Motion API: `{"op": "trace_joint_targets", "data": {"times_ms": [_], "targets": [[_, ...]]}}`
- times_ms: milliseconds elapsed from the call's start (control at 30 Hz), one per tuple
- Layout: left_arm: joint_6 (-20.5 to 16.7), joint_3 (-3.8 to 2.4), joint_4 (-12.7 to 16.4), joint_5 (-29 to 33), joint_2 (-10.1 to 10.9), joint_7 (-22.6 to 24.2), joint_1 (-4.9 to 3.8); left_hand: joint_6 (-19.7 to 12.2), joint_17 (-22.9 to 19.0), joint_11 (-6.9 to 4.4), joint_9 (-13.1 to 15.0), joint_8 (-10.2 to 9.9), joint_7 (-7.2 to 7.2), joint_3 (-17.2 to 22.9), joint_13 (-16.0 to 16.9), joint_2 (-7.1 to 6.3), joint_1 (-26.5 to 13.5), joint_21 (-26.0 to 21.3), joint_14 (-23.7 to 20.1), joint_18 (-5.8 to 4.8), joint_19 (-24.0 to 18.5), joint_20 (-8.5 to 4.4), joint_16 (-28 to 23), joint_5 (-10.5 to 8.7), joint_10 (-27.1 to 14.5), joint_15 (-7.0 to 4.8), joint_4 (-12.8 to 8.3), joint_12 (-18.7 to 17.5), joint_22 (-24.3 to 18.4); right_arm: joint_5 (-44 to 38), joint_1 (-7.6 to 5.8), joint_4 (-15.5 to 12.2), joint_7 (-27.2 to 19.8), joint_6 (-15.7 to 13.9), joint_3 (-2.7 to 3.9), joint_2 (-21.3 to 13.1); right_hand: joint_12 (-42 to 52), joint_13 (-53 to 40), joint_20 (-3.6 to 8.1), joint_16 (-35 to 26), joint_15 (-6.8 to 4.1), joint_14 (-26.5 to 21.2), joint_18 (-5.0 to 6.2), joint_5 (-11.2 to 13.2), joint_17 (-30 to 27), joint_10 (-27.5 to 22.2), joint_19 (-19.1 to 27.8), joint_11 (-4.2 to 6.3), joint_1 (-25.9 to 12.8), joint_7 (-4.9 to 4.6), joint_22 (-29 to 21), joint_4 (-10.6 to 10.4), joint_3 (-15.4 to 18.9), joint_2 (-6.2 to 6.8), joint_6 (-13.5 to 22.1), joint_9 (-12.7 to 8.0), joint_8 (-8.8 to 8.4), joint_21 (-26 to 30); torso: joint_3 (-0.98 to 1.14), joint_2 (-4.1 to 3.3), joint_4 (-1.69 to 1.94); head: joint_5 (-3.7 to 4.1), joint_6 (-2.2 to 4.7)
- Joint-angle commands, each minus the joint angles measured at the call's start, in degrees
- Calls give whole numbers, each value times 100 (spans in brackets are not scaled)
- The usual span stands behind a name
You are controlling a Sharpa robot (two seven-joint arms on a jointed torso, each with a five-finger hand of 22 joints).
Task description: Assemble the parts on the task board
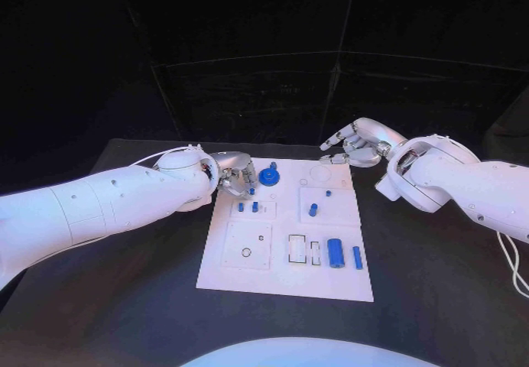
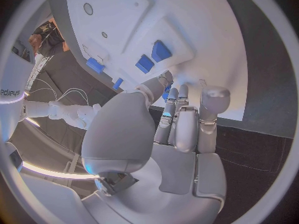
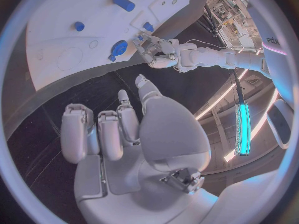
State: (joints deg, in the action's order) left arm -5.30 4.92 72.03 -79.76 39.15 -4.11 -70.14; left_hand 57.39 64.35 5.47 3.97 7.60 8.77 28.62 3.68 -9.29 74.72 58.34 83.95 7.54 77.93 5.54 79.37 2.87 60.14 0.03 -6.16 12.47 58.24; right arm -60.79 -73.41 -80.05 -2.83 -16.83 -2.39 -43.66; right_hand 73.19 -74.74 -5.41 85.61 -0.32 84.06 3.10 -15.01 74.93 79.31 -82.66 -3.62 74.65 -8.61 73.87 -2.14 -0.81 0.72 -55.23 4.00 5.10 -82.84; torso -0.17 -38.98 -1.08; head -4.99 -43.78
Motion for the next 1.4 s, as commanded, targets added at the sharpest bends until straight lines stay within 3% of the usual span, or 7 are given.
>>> {"op": "trace_joint_targets", "data": {"times_ms": [33, 100, 367, 500, 700, 833, 1400], "targets": [[-16, -3, 48, 43, 66, -40, -5, -97, -37, 19, -16, -57, 9, -68, -8, -64, 4, -67, -17, -22, -33, 39, -33, -19, -124, 52, -11, -68, -44, -3, -11, 20, 35, -9, 3, -13, -1442, 1053, 10, -245, -51, 285, 52, -39, 208, -866, 117, 7, 78, -9, -178, -9, 20, -54, 55, -16, -23, 108, -4, 1, 1, -3, 6], [-43, -4, 81, 44, 125, -36, -5, -244, -69, 40, -36, -150, 14, -123, -11, -101, 20, -133, -28, -8, -62, 54, -45, -18, -255, 68, -31, -136, -102, -19, -11, 43, 57, -9, 2, -23, -3305, 2500, 18, -558, -52, 157, 81, -39, -266, -1786, 183, -6, 179, -28, -334, -15, -48, -93, 257, -25, -114, 195, -11, 6, 8, 17, 5], [-675, -12, 204, 614, 500, 240, -6, -549, -129, 102, -10, -324, -17, -361, 16, -28, 159, -418, -36, 55, -158, 111, -57, -15, -593, 119, -20, -221, -357, -950, -5, 83, 303, 216, 0, -91, -5687, 4672, 1, -1026, -32, 133, 95, 21, -901, -1694, 166, -48, 501, -13, -424, 21, -314, 98, -193, 18, 67, 269, -1, 13, -1, 25, 52], [-1119, -13, 195, 2593, 687, 1207, -14, -164, -929, 155, 63, -117, 176, -205, 23, 212, 323, -1193, -321, 211, -514, 123, -458, -12, -556, 141, -28, -162, -1072, -1858, 36, 54, 459, 303, -2, -92, -6052, 5150, 3, -1050, -41, 147, 100, 145, -922, -1534, 169, -28, 625, 38, -453, 84, -477, 169, -355, 2, 63, 291, 6, 12, -7, 88, 107], [-827, -12, 257, 5515, 847, 2527, -18, -67, -2384, 206, 30, -76, 245, -121, 29, 308, 260, -1823, -1079, 289, -1032, 190, -1334, -10, -489, 201, 18, -30, -1529, -2937, 166, 16, 623, 298, -7, -47, -6300, 5519, -10, -1086, -29, 152, 119, 278, -963, -1522, 218, -28, 684, 90, -572, 124, -649, 265, -436, -15, 4, 362, -7, 4, 4, 252, 176], [-684, -10, 345, 6602, 931, 2864, -19, -29, -2986, 148, 19, -43, 201, -184, 80, 358, 124, -1984, -1425, 299, -1194, 192, -1715, -7, -229, 179, 110, 200, -1617, -3443, 271, -4, 750, 297, -11, -8, -6355, 5640, -18, -1100, -20, 155, 121, 316, -981, -1541, 224, -36, 695, 95, -592, 138, -714, 308, -428, -19, -35, 376, -3, 0, -3, 298, 214], [-448, -4, 610, 7345, 1031, 3110, -16, 102, -3402, 40, 26, 83, 121, -250, 176, 435, 106, -2150, -1618, 301, -1243, 130, -1952, -4, 60, 104, 110, 584, -1731, -4060, 596, 142, 1048, 475, -18, 286, -6525, 6247, -98, -1167, 68, 170, 105, 593, -1189, -1588, 158, -151, 665, -33, -509, 162, -1221, 455, -296, -23, -140, 329, -7, -9, 2, 314, 172]]}}
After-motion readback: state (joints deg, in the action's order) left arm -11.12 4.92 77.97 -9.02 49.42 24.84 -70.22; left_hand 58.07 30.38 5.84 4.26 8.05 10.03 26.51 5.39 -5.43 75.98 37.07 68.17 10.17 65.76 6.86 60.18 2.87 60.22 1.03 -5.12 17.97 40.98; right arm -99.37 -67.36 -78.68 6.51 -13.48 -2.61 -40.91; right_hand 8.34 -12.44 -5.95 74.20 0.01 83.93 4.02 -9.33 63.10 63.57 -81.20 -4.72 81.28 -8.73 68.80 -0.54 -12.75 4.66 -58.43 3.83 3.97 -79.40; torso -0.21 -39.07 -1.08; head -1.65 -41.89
